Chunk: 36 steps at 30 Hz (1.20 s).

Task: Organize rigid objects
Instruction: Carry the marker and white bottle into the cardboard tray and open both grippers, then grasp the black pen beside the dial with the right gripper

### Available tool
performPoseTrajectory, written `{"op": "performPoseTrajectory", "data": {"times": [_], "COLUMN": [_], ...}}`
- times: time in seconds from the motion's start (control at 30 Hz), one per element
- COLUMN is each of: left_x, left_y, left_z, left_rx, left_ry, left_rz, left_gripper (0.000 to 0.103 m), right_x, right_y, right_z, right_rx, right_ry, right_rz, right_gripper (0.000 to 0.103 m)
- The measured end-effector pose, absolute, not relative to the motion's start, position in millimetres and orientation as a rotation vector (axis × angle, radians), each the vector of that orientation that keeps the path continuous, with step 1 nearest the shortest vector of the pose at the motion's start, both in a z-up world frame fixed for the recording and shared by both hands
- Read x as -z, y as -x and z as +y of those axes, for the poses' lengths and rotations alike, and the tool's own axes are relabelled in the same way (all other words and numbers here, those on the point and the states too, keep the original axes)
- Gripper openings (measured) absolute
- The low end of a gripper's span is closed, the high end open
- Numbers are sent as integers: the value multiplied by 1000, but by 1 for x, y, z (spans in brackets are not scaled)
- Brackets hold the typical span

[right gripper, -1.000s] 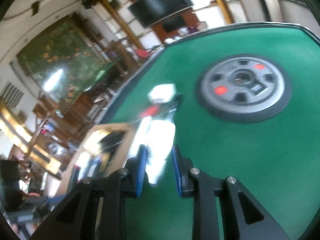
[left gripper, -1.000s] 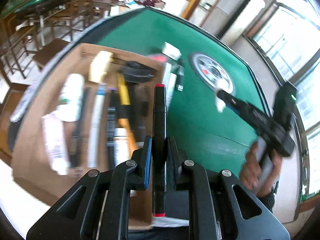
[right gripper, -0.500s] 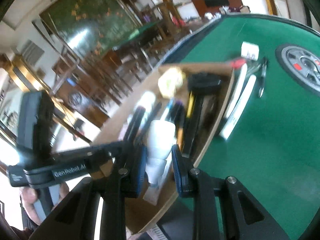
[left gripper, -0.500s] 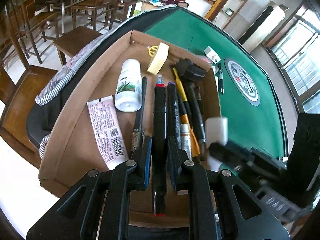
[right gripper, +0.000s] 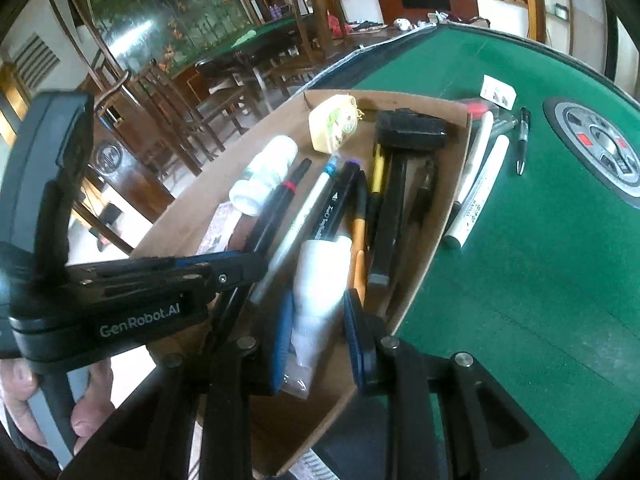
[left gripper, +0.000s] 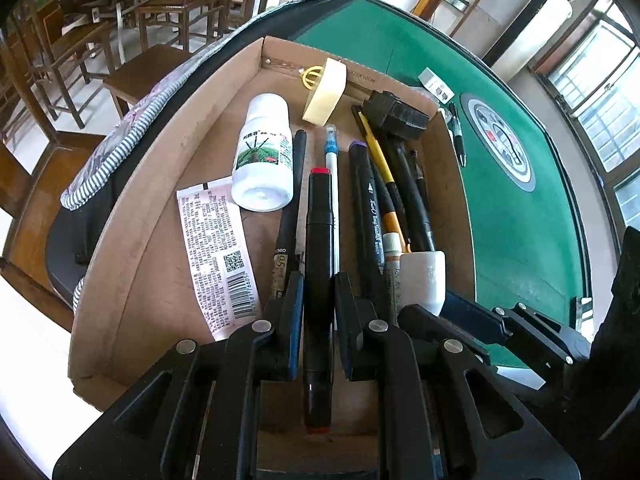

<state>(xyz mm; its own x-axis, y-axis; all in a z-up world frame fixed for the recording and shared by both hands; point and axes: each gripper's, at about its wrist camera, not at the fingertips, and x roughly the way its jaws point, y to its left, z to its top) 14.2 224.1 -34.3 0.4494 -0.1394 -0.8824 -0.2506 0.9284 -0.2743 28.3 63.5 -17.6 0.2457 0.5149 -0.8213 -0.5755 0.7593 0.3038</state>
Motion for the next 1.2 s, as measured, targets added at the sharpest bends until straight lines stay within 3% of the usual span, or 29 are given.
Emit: {"op": "performPoseTrajectory", "data": {"times": [0.23, 0.3, 0.37, 0.53, 0.87, 1.2], "left_x": [34, 33, 28, 8, -10, -8], "left_y": [-13, -13, -12, -6, -32, -45], "left_z": [224, 224, 225, 218, 168, 147], "left_rx": [-73, -60, -46, -16, 85, 116], "left_ry": [383, 390, 409, 407, 343, 307], "left_rz": [1095, 1085, 1067, 988, 936, 927], "left_gripper": [16, 19, 21, 38, 38, 38], "right_x": [19, 17, 12, -5, -22, 15], "right_y": [-26, -26, -24, -29, -107, -213], "right_z": [62, 60, 55, 31, -43, -38], "right_rx": [-755, -772, -793, -867, -741, -486], "right_ry": [43, 30, 4, -113, -303, -269], "right_rz": [1090, 1075, 1042, 998, 1004, 1119], "right_gripper": [26, 31, 43, 43, 43, 43]}}
